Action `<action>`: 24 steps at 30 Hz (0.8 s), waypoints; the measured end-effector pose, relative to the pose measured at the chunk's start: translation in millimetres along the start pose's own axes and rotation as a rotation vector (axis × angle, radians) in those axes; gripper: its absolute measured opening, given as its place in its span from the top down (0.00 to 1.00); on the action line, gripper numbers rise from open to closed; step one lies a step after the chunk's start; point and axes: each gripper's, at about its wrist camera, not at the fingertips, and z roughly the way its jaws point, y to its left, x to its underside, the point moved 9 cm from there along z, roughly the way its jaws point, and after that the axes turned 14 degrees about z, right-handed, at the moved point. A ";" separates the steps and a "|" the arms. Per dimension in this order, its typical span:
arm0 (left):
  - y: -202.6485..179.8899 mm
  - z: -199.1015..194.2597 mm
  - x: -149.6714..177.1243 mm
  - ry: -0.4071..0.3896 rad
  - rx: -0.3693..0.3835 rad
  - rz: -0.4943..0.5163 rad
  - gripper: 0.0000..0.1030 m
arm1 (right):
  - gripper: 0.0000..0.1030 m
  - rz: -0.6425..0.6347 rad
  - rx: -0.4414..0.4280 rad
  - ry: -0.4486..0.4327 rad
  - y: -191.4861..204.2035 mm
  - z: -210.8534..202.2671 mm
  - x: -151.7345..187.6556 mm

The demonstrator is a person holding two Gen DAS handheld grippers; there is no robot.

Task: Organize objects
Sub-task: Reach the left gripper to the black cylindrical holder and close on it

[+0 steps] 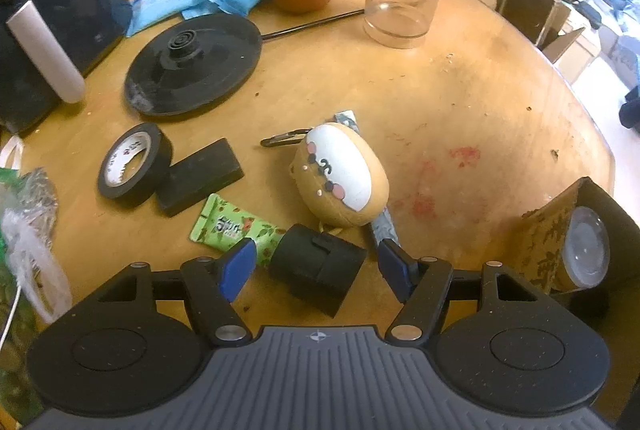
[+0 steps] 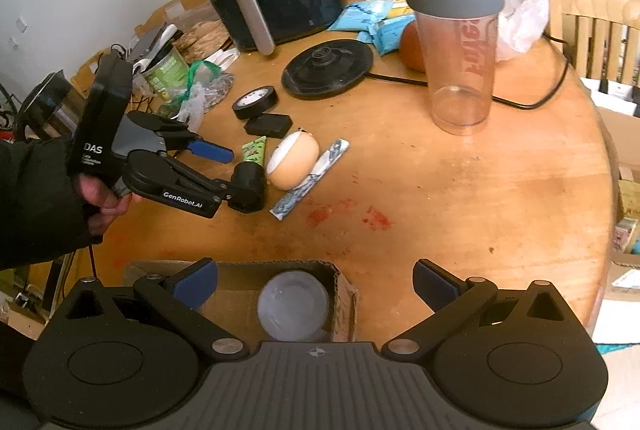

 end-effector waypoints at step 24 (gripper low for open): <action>-15.3 -1.6 10.7 -0.021 0.063 -0.109 0.49 | 0.00 -0.008 -0.006 0.019 -9.3 -3.1 5.6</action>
